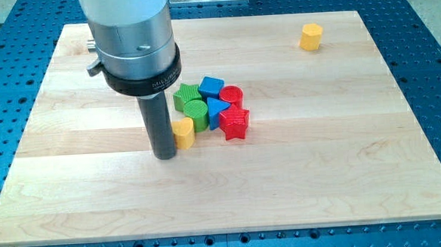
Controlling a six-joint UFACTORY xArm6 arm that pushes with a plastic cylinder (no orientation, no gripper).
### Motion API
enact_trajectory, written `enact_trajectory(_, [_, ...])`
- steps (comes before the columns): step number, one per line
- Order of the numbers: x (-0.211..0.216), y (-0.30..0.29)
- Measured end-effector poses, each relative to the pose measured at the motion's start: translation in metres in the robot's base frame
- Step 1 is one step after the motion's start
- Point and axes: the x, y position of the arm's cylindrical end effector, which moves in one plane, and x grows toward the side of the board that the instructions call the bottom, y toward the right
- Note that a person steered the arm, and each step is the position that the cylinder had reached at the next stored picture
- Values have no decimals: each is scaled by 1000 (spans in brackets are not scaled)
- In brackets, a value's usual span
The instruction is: Push the heart into the left of red star
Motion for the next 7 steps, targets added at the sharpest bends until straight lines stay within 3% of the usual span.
enact_trajectory(3, [-27, 8])
enact_trajectory(6, [-2, 41])
enact_trajectory(7, [38, 49])
